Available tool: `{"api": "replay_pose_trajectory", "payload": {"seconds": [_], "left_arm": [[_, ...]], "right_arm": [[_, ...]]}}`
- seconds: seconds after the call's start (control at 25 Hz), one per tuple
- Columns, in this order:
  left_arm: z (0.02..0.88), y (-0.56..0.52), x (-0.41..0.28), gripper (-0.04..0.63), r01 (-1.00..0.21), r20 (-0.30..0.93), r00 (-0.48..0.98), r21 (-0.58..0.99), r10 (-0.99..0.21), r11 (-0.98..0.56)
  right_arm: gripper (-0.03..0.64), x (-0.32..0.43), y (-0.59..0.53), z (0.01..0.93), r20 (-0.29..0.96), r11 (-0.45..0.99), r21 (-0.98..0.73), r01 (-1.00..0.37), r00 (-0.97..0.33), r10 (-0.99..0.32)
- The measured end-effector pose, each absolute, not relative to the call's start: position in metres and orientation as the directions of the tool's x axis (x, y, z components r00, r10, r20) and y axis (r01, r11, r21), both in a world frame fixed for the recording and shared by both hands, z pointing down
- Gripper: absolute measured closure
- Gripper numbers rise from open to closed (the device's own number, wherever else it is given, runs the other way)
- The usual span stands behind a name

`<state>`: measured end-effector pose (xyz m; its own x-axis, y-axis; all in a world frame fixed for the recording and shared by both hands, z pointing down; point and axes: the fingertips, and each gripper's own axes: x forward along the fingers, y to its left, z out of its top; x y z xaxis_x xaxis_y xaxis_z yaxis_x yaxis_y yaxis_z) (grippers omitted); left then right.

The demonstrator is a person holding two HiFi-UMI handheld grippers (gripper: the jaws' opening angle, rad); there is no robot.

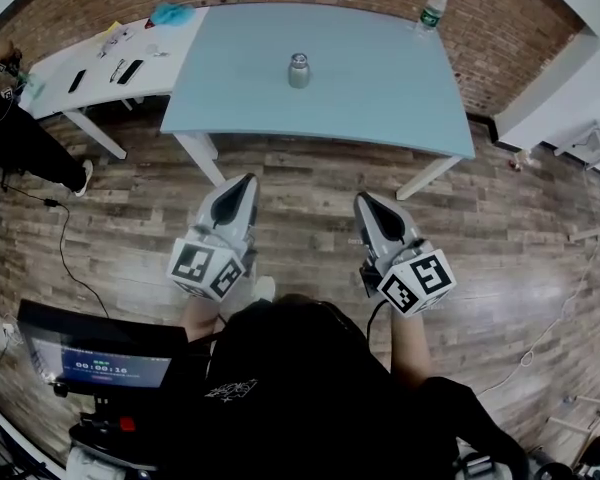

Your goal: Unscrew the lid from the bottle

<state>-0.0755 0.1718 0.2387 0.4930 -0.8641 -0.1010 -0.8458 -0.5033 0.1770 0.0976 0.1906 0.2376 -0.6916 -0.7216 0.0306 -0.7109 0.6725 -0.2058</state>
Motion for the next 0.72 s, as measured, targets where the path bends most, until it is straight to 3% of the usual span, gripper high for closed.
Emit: {"api": "replay_pose_trajectory", "payload": {"seconds": [0.72], "left_arm": [[0.239,0.115,-0.124,0.595,-0.802,-0.101,0.556,0.196,-0.825,-0.564]], "right_arm": [[0.615,0.048,0.148,0.233,0.055,0.616,-0.19,-0.764,-0.635,-0.77]]}}
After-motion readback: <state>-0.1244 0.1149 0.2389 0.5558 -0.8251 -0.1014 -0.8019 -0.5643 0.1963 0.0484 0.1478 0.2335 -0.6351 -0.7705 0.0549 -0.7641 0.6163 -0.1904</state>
